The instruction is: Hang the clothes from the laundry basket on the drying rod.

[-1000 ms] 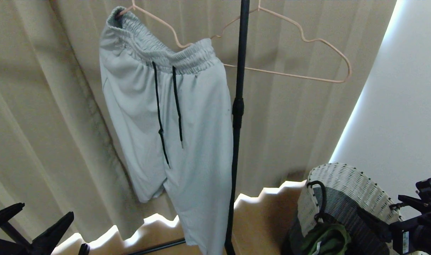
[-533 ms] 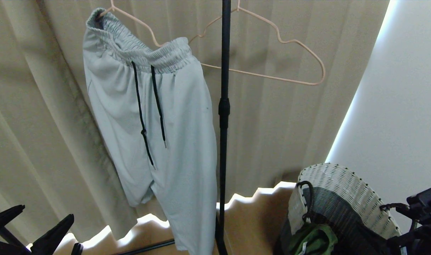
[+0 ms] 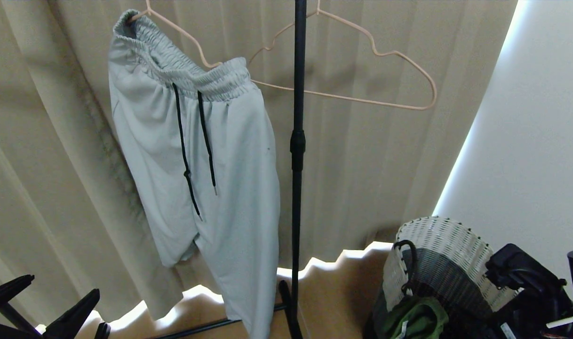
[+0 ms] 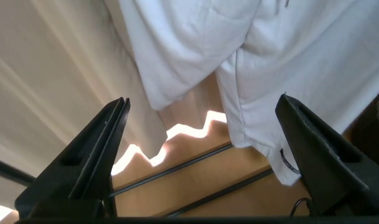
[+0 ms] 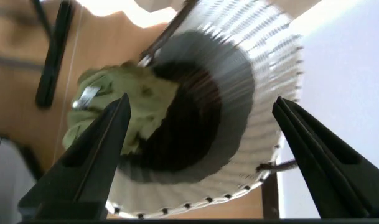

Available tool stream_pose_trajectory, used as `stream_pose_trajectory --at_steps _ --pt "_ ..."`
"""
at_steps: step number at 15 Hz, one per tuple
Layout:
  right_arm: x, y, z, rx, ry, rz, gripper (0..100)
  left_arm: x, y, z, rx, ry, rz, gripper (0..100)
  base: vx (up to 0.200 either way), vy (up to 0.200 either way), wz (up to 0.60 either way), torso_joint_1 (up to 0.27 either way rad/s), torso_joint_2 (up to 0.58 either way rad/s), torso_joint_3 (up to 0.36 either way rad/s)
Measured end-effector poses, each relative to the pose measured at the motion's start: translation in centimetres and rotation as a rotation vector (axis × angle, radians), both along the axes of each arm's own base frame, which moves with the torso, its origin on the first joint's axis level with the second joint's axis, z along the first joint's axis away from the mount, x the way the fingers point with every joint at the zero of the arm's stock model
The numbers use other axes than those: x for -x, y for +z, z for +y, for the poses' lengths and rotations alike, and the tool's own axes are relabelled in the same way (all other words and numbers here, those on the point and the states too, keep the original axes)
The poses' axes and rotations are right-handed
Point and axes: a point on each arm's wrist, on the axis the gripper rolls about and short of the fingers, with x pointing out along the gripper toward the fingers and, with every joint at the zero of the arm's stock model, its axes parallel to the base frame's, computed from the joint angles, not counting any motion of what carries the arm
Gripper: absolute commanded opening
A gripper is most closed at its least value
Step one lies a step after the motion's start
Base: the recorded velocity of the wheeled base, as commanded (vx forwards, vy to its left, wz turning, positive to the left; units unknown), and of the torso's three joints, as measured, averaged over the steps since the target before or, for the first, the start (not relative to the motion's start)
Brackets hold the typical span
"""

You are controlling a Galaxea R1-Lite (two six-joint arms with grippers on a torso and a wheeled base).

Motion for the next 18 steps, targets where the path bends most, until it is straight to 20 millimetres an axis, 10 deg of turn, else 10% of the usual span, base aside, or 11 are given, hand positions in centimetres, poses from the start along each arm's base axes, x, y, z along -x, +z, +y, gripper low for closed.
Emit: stream_pose_trajectory --at_steps 14,15,18 --pt "-5.1 -5.1 1.3 0.030 0.006 0.193 100 0.1 -0.1 0.0 0.000 0.000 0.002 100 0.000 0.000 0.00 0.000 0.00 0.000" --pt "-5.1 -5.3 1.2 0.032 0.001 0.203 0 0.1 -0.1 0.0 0.000 0.000 0.002 100 0.000 0.000 0.00 0.000 0.00 0.000" --pt "-5.2 -5.6 1.1 0.035 -0.005 0.212 0 0.1 -0.1 0.0 0.001 0.001 0.003 100 0.000 0.000 0.00 0.000 0.00 0.000"
